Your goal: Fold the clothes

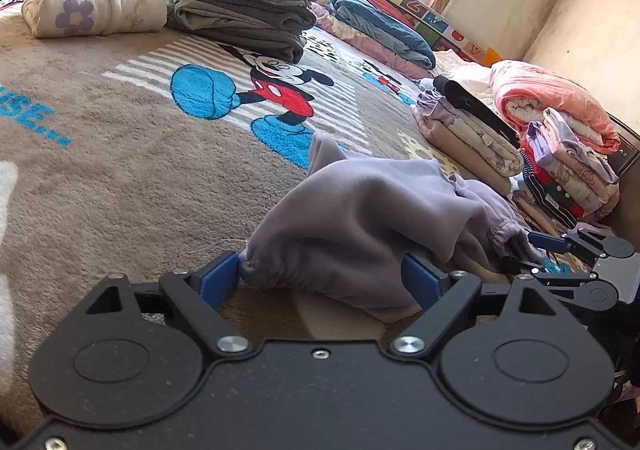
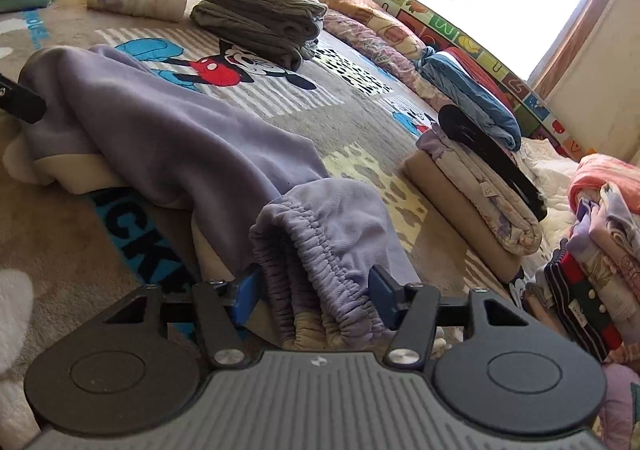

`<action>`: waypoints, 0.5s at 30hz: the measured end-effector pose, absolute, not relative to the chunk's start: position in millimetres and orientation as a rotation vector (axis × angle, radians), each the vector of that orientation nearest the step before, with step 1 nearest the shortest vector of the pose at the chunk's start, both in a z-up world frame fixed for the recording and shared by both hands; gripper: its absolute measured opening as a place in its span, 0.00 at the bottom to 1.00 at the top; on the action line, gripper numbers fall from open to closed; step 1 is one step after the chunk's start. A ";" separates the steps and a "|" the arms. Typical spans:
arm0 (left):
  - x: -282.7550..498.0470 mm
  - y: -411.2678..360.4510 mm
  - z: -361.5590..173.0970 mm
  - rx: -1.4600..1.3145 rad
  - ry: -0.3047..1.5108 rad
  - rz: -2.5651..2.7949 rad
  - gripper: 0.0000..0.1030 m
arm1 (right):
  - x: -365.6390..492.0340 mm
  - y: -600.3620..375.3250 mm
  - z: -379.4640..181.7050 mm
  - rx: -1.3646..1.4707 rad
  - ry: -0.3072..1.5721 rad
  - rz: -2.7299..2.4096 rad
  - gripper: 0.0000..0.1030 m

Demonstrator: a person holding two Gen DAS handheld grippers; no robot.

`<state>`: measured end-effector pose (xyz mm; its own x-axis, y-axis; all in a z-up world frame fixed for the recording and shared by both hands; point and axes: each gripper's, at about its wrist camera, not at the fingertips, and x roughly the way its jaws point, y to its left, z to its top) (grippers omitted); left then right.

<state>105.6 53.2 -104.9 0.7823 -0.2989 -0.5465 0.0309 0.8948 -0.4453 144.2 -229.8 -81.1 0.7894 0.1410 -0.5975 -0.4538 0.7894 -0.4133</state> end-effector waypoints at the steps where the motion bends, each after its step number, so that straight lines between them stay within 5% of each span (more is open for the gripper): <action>1: 105.4 53.3 -104.9 -0.434 0.653 -0.184 0.85 | 147.2 -231.8 -81.3 -0.573 0.582 0.336 0.43; 2: 105.3 53.2 -104.7 -0.434 0.653 -0.185 0.85 | 150.8 -238.9 -77.5 -0.521 0.583 0.332 0.30; 5: 105.2 52.8 -104.3 -0.433 0.654 -0.185 0.85 | 162.9 -270.2 -61.8 -0.291 0.580 0.311 0.24; 15: 105.7 49.9 -105.5 -0.417 0.657 -0.179 0.86 | 212.7 -417.6 -55.9 0.514 0.578 0.148 0.21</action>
